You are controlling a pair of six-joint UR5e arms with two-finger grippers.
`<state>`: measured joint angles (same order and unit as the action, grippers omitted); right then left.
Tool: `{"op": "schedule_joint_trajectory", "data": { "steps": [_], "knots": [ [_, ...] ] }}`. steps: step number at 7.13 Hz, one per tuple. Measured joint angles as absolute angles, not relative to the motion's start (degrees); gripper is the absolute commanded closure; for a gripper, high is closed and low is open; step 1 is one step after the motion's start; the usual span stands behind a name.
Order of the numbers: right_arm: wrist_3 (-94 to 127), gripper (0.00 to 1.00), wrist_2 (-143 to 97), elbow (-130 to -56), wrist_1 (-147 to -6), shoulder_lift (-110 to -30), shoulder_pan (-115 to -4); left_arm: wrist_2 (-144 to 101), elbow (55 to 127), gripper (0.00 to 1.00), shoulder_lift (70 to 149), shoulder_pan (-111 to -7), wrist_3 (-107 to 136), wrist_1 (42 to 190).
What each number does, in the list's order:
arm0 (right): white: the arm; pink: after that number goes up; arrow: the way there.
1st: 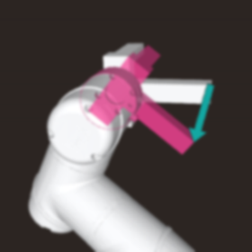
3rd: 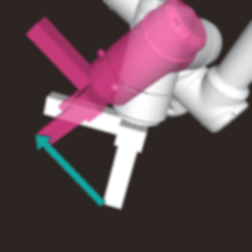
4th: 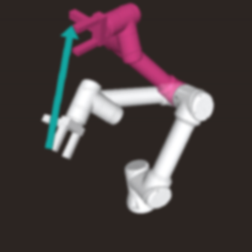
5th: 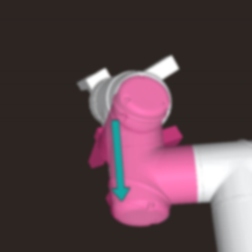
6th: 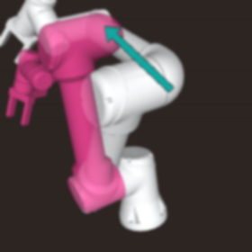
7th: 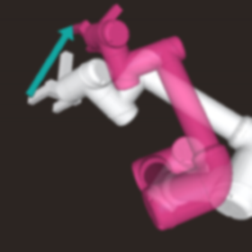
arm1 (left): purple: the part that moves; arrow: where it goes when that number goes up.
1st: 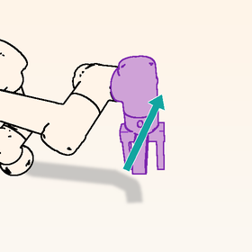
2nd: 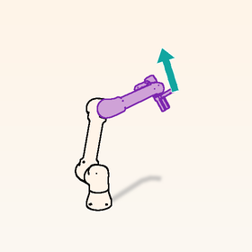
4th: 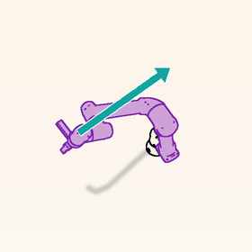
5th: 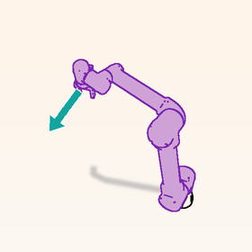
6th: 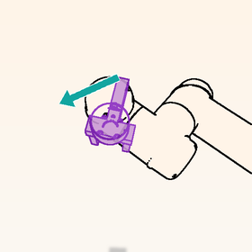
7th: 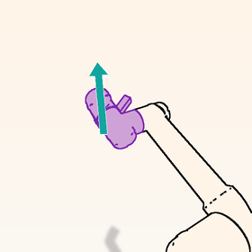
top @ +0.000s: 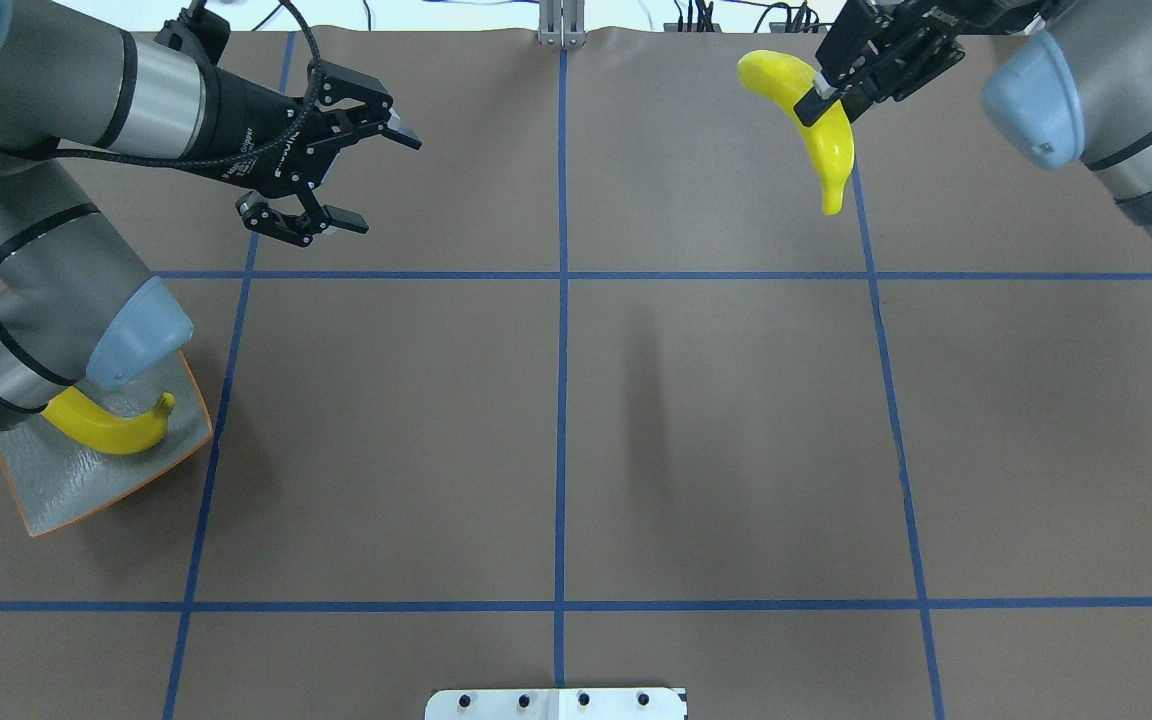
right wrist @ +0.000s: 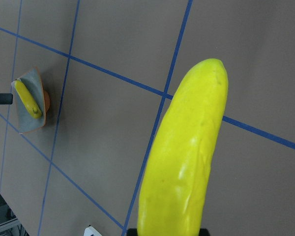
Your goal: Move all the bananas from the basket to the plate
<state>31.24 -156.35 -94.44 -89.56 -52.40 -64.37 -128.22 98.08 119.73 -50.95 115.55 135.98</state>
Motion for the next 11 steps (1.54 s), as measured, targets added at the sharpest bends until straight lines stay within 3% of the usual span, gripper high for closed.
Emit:
{"op": "schedule_joint_trajectory", "data": {
  "steps": [3, 11],
  "knots": [
    [57.4, 1.0, -141.9, -94.5, -64.0, -53.9, -56.1, -128.1, 98.0, 0.01, 120.2, -50.4, 116.2, 136.0],
    [88.8, 1.0, -136.2, -95.5, -31.4, -55.0, -48.4, -127.7, 95.5, 0.01, 130.1, -48.9, 129.3, 137.8]
  ]
}}
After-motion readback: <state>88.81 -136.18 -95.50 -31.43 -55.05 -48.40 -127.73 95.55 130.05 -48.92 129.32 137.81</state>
